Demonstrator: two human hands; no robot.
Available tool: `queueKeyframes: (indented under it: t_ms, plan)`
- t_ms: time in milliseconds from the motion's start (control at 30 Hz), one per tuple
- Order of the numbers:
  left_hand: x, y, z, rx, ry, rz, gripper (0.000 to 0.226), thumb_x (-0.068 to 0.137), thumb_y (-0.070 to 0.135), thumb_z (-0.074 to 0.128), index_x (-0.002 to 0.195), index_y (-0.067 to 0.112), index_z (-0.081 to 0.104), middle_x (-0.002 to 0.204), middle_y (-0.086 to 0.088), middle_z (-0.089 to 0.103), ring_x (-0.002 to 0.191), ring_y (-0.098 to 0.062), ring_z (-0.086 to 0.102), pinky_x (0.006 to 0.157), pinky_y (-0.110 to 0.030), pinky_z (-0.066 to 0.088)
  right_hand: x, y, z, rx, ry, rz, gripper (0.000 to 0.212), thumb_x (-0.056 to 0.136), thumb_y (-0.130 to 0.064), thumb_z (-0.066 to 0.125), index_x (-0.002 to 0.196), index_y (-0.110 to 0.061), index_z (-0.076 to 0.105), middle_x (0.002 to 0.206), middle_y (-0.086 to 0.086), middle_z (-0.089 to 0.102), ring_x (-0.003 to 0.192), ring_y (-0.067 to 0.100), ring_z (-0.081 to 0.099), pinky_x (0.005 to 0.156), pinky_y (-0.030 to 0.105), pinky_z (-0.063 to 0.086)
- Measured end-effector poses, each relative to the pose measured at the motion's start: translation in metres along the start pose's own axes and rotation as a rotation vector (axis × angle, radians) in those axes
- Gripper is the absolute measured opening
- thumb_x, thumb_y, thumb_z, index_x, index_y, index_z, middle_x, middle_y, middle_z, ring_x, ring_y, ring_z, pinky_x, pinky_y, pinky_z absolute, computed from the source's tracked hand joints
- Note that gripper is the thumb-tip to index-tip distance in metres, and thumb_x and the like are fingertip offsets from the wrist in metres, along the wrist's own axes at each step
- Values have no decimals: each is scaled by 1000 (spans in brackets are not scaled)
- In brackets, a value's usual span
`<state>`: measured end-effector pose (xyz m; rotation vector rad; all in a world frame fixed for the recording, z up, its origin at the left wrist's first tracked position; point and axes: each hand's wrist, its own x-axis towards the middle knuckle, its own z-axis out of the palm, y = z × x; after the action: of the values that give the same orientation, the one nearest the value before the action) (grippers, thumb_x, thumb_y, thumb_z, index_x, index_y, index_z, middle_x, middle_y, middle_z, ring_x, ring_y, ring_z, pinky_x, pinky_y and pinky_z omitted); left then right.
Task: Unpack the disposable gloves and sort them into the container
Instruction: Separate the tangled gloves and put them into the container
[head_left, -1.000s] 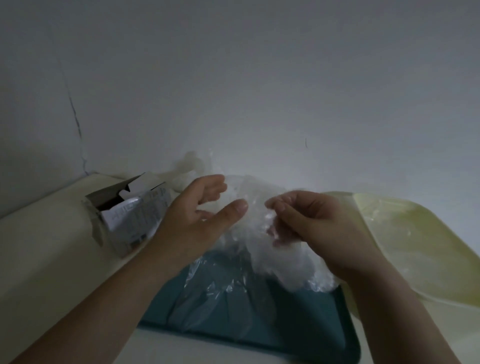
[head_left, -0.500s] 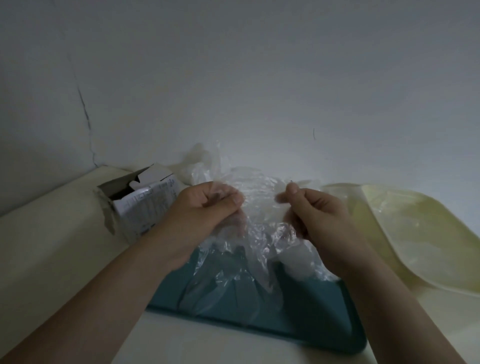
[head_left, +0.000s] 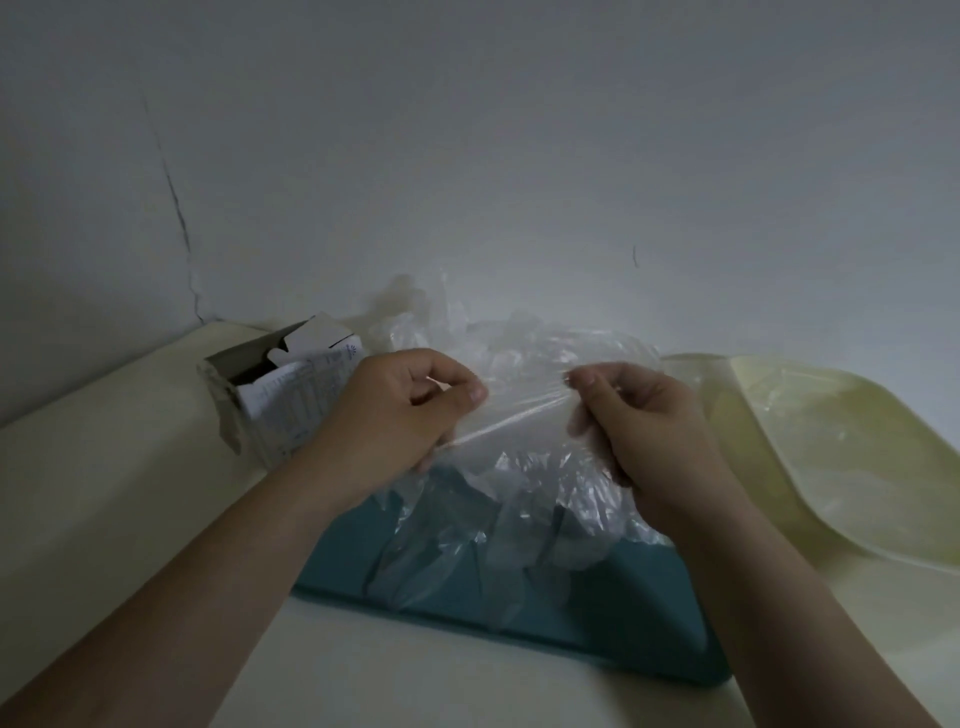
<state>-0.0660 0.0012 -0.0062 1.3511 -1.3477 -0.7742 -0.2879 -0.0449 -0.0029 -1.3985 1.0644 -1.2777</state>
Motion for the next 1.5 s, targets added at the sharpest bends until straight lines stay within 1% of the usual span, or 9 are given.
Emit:
queueKeyframes:
  t_ms: [133, 267, 433, 567, 700, 933, 1100, 1300, 1500]
  plan:
    - [10, -8, -29, 420, 31, 26, 13, 94, 38, 75, 88, 27, 75, 62, -2, 69, 49, -1, 56, 45, -12, 40, 0, -1, -1, -134, 34, -60, 13, 101, -20, 65, 97, -12, 74, 62, 6, 70, 38, 16, 38, 37, 20, 33]
    - [12, -19, -45, 864, -69, -37, 24, 93, 49, 71, 81, 29, 73, 68, 12, 67, 68, -2, 61, 57, -24, 40, 0, 3, -2, -292, -27, -103, 14, 101, -26, 66, 94, -17, 74, 56, 4, 68, 41, 17, 48, 44, 27, 43]
    - [8, -39, -27, 993, -58, 5, 24, 88, 56, 67, 90, 33, 63, 86, 13, 66, 84, -13, 62, 78, -38, 56, -4, 5, 2, -216, -85, -71, 13, 100, -15, 66, 94, -11, 76, 68, 9, 74, 60, 24, 70, 59, 38, 59]
    - [11, -49, -29, 1089, -25, -37, 44, 79, 65, 72, 97, 29, 53, 91, 8, 59, 81, -14, 58, 68, -36, 52, -7, 7, 6, -62, -160, 1, 14, 103, -6, 60, 104, -2, 72, 79, 17, 77, 69, 31, 74, 68, 44, 65]
    - [15, -56, -30, 869, -46, -164, 38, 77, 45, 85, 93, 28, 56, 87, 7, 62, 80, -14, 62, 61, -31, 44, -4, 9, 5, 2, -155, 23, 19, 104, 0, 55, 104, -5, 74, 72, 14, 72, 60, 25, 68, 57, 38, 62]
    - [8, -37, -41, 726, -222, -185, 8, 88, 21, 80, 87, 19, 72, 87, -3, 71, 77, -12, 63, 60, -22, 41, 1, 9, -3, -1, -202, 53, 19, 99, -6, 62, 92, -12, 79, 53, 3, 51, 43, 16, 31, 42, 20, 16]
    - [5, -4, -54, 330, -195, -123, 22, 84, 33, 86, 86, 13, 76, 74, -5, 72, 67, -11, 65, 65, -22, 49, -3, 10, -7, -18, -442, 38, 35, 84, -38, 82, 98, -6, 77, 78, 22, 50, 72, 31, 40, 66, 44, 24]
    - [1, 1, -42, -34, -210, -93, 18, 85, 13, 84, 92, 7, 69, 83, -6, 72, 82, -20, 67, 83, -37, 54, -9, -2, -9, 54, -557, -181, 33, 90, -27, 78, 93, 6, 73, 89, 28, 64, 82, 35, 63, 78, 40, 49]
    - [-7, 11, -24, -302, -252, -28, 4, 80, 14, 77, 82, 17, 78, 85, -2, 73, 77, -13, 67, 66, -21, 55, -12, -9, -3, -121, -422, -282, 16, 86, -35, 77, 91, -21, 84, 148, -16, 56, 140, 3, 48, 111, 43, 43]
